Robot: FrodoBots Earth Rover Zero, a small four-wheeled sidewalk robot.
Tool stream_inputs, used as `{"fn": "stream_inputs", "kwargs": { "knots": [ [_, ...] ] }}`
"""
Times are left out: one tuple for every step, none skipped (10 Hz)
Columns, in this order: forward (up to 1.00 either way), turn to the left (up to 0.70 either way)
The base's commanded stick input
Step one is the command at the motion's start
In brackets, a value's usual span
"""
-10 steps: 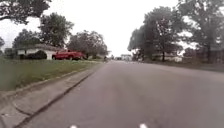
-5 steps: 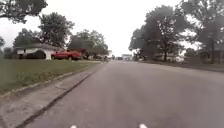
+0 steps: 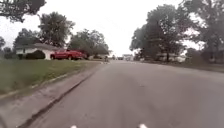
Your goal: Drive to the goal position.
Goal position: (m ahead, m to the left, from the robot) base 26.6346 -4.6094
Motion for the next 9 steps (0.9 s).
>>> {"fn": "stream_inputs", "kwargs": {
  "knots": [
    [1.0, 0.05],
    [1.0, 0.02],
    [1.0, 0.0],
    [1.0, 0.0],
    [1.0, 0.0],
    [1.0, 0.0],
    [1.0, 0.0],
    [1.0, 0.0],
    [1.0, 0.0]
  ]
}}
